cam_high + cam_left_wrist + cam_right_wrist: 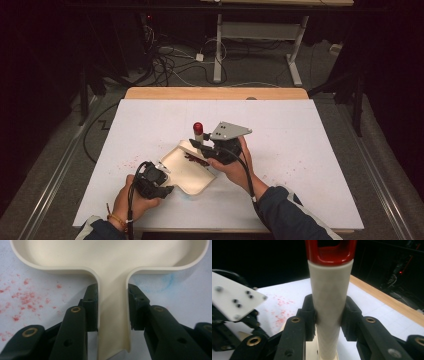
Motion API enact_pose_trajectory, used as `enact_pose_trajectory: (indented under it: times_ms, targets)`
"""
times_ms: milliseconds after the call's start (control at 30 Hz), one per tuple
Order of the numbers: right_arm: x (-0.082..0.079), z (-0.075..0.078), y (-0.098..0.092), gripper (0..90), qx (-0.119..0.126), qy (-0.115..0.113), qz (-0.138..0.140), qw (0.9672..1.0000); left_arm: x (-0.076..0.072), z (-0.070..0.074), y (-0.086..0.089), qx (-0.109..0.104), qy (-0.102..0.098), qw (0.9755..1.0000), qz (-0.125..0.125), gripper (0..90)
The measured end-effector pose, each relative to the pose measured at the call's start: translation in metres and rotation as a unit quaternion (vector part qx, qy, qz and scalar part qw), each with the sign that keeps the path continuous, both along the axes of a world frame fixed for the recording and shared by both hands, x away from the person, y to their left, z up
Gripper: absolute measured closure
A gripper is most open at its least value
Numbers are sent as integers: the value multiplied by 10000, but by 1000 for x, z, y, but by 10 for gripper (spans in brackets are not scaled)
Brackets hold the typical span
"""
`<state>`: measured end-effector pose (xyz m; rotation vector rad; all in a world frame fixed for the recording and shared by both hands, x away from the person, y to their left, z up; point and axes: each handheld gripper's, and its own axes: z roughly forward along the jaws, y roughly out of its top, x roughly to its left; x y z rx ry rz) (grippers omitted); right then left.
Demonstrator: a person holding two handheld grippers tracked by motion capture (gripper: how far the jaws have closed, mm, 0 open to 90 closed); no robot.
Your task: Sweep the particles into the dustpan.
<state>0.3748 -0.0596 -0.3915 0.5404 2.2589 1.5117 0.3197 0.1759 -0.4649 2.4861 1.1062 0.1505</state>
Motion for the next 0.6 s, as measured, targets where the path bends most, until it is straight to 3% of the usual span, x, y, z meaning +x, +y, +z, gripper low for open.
enact_pose_trajectory:
  times_ms: [333, 600]
  targets:
    - [-17, 2, 17, 699, 45, -65, 147, 9999, 1, 1, -2, 81, 18, 10000, -6, 642]
    - [-27, 4, 24, 700, 11, -341, 91, 9994, 1, 1, -2, 107, -8, 9999, -62, 642]
